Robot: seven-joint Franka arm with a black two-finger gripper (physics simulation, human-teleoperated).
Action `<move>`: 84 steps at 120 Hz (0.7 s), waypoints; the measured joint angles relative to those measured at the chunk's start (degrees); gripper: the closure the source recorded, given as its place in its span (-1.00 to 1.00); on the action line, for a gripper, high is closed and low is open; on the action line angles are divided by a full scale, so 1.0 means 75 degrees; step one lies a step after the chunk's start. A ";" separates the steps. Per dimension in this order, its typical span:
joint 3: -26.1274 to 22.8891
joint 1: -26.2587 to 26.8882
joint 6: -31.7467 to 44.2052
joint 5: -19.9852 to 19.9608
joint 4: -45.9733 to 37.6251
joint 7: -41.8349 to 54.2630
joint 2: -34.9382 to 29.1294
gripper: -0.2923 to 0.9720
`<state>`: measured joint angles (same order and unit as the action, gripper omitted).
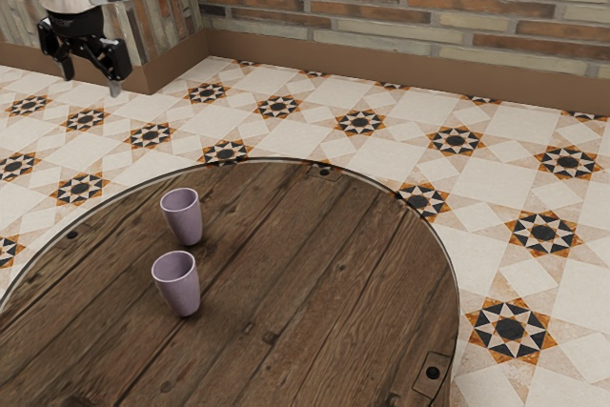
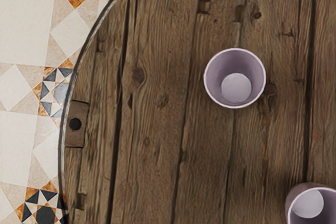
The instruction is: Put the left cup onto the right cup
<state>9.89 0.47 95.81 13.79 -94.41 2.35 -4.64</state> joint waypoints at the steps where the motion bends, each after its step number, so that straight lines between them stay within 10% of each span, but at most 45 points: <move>1: -0.0001 -0.0002 0.0002 0.0000 0.0000 0.0002 0.0000 -0.54; 84: -0.0109 -0.0137 0.0066 -0.0471 -0.0217 0.0096 0.0801 -0.54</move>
<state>9.08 -0.55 96.31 10.26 -96.04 3.07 1.36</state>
